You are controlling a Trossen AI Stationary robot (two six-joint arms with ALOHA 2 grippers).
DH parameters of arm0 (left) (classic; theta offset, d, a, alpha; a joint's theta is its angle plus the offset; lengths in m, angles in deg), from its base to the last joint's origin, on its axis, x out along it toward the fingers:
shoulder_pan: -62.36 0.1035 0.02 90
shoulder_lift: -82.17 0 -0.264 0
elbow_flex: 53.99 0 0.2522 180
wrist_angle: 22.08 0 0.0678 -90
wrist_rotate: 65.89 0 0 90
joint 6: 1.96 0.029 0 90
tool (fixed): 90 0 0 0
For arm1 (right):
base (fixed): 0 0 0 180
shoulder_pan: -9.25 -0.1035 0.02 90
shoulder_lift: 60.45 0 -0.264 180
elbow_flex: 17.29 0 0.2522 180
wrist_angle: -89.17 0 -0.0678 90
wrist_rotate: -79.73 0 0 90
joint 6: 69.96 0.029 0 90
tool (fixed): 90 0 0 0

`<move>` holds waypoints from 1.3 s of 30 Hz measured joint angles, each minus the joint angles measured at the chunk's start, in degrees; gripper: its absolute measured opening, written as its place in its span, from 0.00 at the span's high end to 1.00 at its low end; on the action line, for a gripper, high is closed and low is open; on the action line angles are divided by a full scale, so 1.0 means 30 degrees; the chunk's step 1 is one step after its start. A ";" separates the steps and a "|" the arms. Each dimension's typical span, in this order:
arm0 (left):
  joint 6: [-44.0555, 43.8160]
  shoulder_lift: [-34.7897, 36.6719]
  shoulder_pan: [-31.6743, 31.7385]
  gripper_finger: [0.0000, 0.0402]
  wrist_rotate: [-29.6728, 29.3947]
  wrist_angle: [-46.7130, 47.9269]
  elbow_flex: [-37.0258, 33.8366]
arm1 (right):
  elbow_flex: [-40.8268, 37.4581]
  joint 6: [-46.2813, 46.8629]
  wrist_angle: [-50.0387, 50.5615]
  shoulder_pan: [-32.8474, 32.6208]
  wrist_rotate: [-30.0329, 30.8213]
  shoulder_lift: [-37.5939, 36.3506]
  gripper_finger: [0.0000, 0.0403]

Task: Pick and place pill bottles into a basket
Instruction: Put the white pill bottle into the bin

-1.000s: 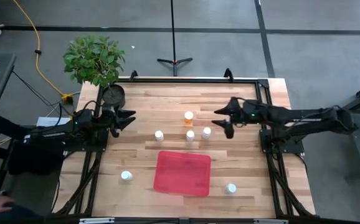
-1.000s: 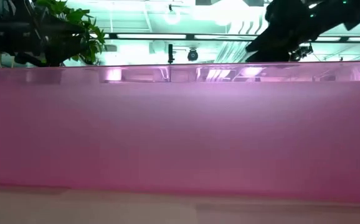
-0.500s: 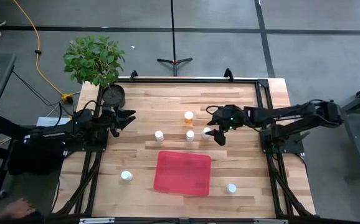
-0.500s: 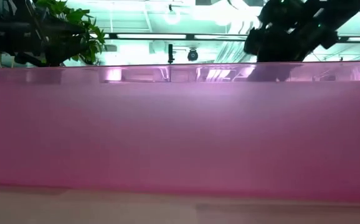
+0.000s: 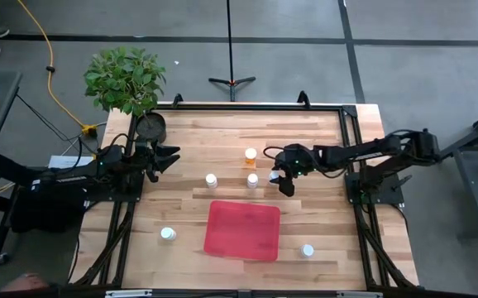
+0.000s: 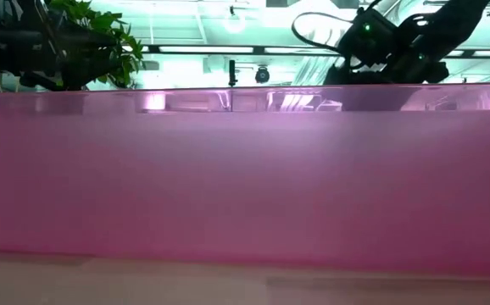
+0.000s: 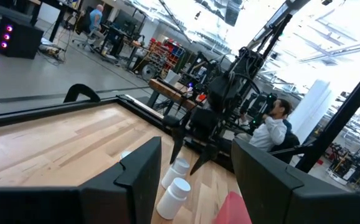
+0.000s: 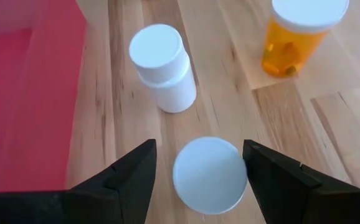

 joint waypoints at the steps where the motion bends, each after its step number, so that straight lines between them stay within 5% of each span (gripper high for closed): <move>1: -0.0005 0.0000 -0.0007 0.43 0.0000 0.0000 0.0000 | 0.0000 -0.0010 0.0016 0.0000 0.0002 0.0069 0.43; 14: -0.0019 0.0000 -0.0001 0.43 0.0007 0.0000 0.0000 | 0.0000 -0.0962 0.0664 0.0000 0.0076 0.0156 0.45; 28: -0.0027 0.0000 -0.0006 0.43 0.0007 0.0000 0.0000 | 0.0015 -0.0970 0.0861 0.0000 0.0109 0.0127 0.61; 39: -0.0027 0.0000 -0.0001 0.43 0.0007 0.0000 0.0000 | 0.0015 -0.0963 0.0930 -0.0007 0.0574 0.0127 0.61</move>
